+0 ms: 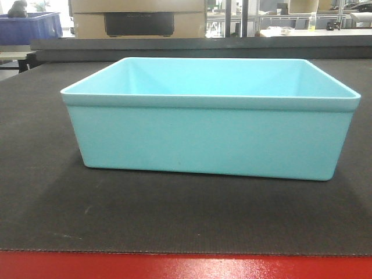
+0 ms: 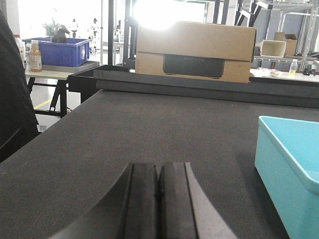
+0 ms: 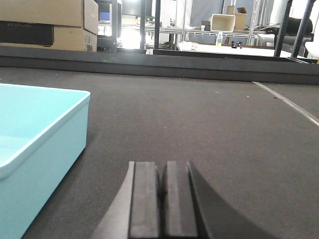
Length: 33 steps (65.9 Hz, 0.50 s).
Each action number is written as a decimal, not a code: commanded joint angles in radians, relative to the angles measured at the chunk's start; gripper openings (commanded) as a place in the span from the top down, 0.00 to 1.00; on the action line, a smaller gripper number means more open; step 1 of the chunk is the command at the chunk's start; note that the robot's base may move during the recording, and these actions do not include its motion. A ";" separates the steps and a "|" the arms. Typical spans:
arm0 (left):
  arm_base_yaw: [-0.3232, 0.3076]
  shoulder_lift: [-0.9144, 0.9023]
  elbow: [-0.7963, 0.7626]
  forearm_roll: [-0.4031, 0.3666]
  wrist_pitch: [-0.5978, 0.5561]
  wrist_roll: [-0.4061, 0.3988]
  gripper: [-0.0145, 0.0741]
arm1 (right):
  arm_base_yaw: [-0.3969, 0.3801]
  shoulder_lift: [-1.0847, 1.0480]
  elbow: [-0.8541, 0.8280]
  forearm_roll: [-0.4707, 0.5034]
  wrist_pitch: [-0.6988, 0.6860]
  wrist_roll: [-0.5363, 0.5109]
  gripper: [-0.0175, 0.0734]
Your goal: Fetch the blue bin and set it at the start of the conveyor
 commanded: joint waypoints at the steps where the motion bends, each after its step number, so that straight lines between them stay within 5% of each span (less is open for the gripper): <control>1: 0.004 -0.005 -0.002 -0.005 -0.018 0.000 0.96 | -0.005 -0.002 0.000 -0.004 -0.026 -0.010 0.98; 33: 0.004 -0.005 -0.002 -0.005 -0.018 0.000 0.96 | -0.005 -0.002 0.000 -0.004 -0.026 -0.010 0.98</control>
